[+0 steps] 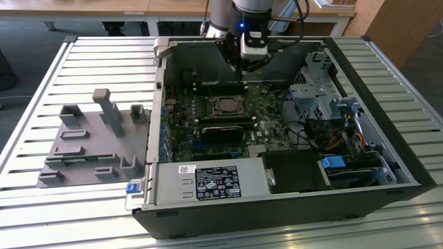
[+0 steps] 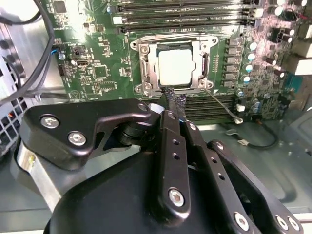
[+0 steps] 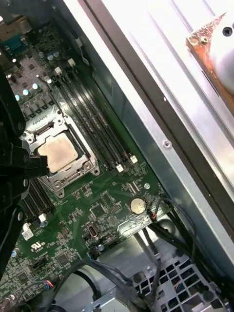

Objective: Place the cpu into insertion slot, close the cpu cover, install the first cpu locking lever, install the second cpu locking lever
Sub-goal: 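Install the first cpu locking lever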

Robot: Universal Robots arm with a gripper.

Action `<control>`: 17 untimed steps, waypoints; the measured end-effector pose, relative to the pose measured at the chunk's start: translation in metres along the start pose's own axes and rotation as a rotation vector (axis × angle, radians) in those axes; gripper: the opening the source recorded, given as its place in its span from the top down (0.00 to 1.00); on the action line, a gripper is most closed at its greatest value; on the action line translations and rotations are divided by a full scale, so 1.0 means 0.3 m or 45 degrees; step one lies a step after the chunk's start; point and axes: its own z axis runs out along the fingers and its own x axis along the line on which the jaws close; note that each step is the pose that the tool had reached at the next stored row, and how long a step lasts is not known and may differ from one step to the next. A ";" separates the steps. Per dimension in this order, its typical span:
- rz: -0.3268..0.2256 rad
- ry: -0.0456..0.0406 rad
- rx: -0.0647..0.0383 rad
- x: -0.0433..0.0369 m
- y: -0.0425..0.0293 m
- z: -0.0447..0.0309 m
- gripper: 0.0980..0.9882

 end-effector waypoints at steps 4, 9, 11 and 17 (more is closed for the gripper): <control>-0.051 0.000 0.002 0.000 0.000 0.000 0.99; -0.111 0.001 0.004 0.000 0.000 0.000 0.99; -0.137 0.001 0.004 0.000 0.000 0.000 0.99; -0.234 0.001 0.008 0.000 0.000 0.001 0.99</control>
